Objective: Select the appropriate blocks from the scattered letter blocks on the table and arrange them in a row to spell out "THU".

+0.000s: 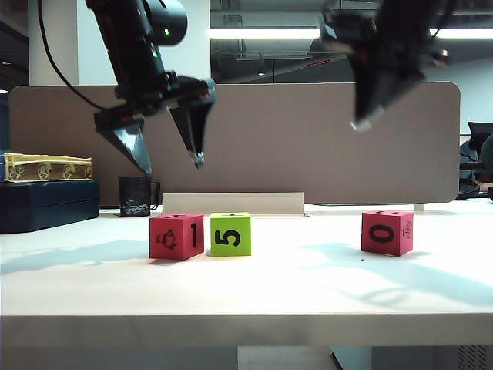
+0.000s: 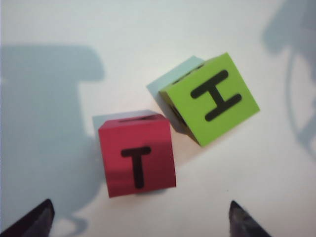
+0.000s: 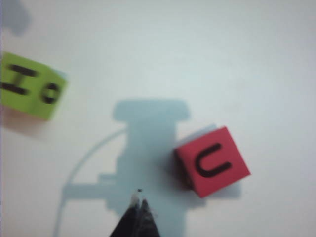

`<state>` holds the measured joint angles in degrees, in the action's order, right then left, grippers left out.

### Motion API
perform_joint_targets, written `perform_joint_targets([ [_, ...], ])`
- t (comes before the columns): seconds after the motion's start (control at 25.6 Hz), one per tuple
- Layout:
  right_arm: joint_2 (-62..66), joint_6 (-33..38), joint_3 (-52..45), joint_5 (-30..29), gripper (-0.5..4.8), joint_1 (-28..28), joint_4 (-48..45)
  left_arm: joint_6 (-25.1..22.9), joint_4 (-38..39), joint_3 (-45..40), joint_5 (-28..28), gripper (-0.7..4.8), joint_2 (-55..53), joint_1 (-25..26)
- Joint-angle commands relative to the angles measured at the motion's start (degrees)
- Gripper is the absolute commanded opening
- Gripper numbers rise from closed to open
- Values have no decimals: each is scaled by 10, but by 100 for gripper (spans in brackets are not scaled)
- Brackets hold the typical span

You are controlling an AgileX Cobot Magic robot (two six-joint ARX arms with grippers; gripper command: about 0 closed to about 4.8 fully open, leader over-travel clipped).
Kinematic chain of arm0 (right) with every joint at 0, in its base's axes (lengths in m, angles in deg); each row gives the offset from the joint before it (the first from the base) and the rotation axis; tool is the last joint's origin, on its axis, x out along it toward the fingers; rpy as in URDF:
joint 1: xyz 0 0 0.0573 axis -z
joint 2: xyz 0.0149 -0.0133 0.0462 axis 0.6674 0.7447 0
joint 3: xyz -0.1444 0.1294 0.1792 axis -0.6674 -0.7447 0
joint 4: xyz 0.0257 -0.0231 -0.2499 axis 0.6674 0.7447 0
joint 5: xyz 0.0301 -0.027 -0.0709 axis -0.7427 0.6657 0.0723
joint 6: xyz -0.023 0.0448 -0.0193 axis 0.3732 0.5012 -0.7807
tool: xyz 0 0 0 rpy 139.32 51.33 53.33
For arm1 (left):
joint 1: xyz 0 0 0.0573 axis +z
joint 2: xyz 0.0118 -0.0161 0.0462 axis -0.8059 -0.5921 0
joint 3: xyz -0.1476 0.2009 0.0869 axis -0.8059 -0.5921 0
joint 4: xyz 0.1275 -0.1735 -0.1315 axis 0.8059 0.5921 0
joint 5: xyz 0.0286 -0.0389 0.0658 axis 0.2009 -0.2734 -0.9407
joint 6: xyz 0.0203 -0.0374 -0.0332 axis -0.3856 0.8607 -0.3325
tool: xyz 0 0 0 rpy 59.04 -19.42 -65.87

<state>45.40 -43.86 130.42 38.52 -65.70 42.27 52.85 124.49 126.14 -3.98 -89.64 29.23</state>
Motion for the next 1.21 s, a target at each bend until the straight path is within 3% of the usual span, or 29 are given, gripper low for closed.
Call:
perform_joint_targets([
  [0.04, 24, -2, 2, -2, -5, 22, -4, -11, -3, 4, 3, 479, 35, -1],
  [0.2, 44, -2, 2, -1, -5, 31, -14, -11, -4, 9, 3, 479, 68, -1],
  [0.23, 49, -4, 2, -1, -5, 31, -29, -11, -4, 13, 11, 448, 86, -1],
  [0.27, 52, -4, 2, -1, -5, 31, -47, -11, -5, 15, 39, 371, 105, -1],
  [0.43, 53, -5, 2, 0, -5, 39, -68, -10, -4, 15, 98, 207, 143, -1],
  [0.59, 60, -6, 2, 0, -5, 51, -64, -11, -4, 15, 102, 83, 167, -1],
  [0.66, 66, -6, 2, 0, -5, 62, -60, -11, -4, 15, 108, 51, 175, -1],
  [0.82, 78, -6, 2, 0, -5, 81, -52, -11, 3, 15, 112, 37, 189, -1],
  [0.9, 90, -6, 2, 0, -5, 93, -43, -12, 9, 15, 143, -5, 197, -2],
  [1.13, 110, -6, 2, -2, 2, 100, -30, -24, 10, 15, 157, -6, 218, -26],
  [1.21, 119, -6, 2, -2, 92, 100, -28, -24, 5, 15, 159, -6, 221, -30],
])
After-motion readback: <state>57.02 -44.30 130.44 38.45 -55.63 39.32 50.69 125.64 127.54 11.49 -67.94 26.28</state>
